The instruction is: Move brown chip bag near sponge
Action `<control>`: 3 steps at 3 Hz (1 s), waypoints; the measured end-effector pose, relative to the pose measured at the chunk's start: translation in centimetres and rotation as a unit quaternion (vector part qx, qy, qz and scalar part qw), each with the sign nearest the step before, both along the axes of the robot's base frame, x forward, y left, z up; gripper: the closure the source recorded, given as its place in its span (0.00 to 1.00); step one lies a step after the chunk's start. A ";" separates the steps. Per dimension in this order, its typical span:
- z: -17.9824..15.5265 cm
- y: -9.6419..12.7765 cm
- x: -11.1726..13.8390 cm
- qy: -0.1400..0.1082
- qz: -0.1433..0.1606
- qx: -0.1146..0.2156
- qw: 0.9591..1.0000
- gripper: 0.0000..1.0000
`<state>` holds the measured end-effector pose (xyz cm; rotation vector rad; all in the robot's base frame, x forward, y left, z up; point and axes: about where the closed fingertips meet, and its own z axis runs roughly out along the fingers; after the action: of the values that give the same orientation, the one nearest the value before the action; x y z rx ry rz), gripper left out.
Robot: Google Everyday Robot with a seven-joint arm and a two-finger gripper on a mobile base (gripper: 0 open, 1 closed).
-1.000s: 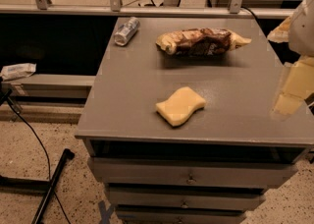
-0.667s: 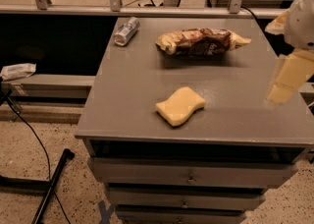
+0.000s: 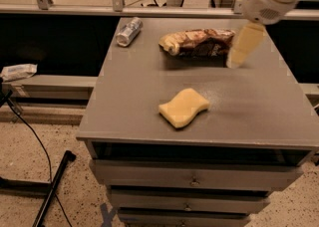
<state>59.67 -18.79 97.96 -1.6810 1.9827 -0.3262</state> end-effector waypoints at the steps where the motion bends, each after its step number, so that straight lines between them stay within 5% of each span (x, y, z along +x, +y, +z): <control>1: -1.5 2.3 6.2 -0.034 0.013 -0.029 0.999 0.00; 2: -3.7 3.3 10.4 -0.036 0.015 -0.039 0.998 0.00; 3: -6.2 3.3 12.5 -0.020 0.009 -0.035 0.999 0.18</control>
Offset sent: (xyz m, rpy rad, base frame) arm 0.1551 0.0429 -0.0661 -0.0911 -0.0624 0.0255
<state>72.13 -15.48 91.73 -1.7220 1.9456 -0.4248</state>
